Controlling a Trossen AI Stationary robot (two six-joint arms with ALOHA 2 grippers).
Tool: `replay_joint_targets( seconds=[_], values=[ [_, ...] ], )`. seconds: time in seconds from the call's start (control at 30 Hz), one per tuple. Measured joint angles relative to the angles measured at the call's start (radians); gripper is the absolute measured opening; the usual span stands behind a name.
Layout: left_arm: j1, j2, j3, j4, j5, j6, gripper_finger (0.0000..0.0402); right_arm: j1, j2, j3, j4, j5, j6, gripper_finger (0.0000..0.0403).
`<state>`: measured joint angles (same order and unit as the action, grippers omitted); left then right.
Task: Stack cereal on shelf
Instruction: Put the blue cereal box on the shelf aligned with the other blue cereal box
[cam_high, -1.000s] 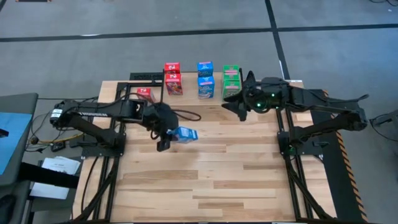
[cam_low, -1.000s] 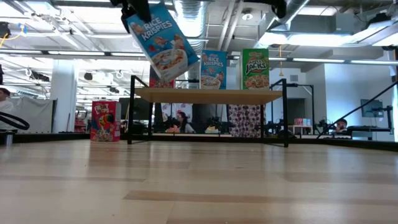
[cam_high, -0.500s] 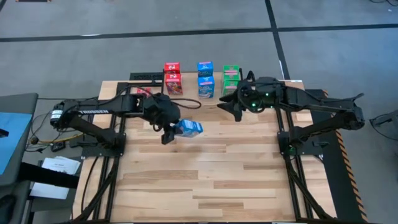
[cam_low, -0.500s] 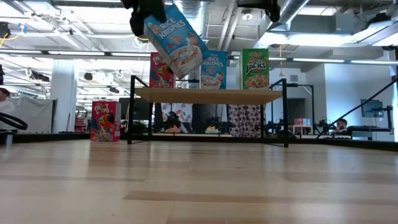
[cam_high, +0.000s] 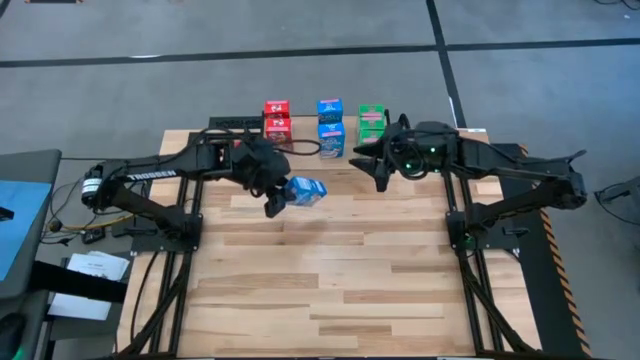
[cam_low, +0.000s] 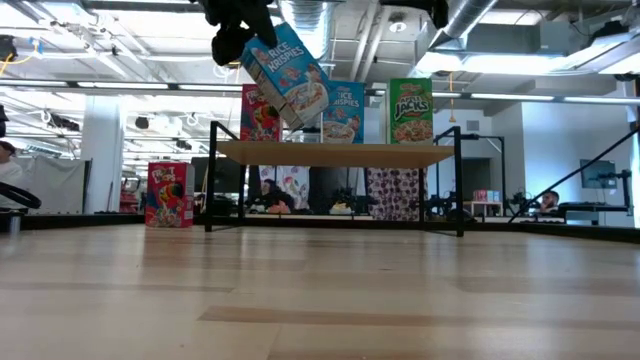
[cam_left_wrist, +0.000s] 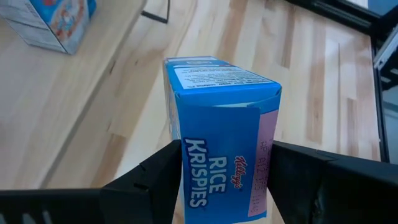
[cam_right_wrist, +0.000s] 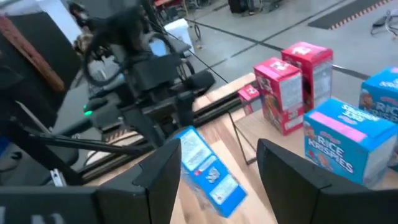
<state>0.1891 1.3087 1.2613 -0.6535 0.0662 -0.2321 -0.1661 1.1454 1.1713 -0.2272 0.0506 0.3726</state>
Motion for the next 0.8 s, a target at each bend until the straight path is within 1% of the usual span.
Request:
replay_joint_targets(
  seconds=[0.23, 0.37, 0.5, 0.67, 0.8],
  values=[
    [0.011, 0.0, 0.0, 0.038, -0.001, 0.027, 0.019, 0.001, 0.001, 0.0, -0.001, -0.009, -0.105, 0.0235],
    [0.011, 0.0, 0.0, 0.08, 0.003, 0.083, 0.019, 0.002, 0.009, 0.0, 0.002, -0.087, -0.249, 0.0235],
    [0.011, 0.0, 0.0, 0.127, 0.043, 0.127, 0.019, 0.002, 0.024, 0.001, 0.063, -0.11, -0.345, 0.0235],
    [0.011, 0.0, 0.0, 0.181, 0.087, 0.171, 0.019, 0.0, 0.05, 0.0, 0.155, -0.148, -0.355, 0.0235],
    [0.011, 0.0, 0.004, 0.202, 0.088, 0.215, 0.019, 0.0, 0.054, 0.0, 0.204, -0.155, -0.355, 0.0235]
  ],
)
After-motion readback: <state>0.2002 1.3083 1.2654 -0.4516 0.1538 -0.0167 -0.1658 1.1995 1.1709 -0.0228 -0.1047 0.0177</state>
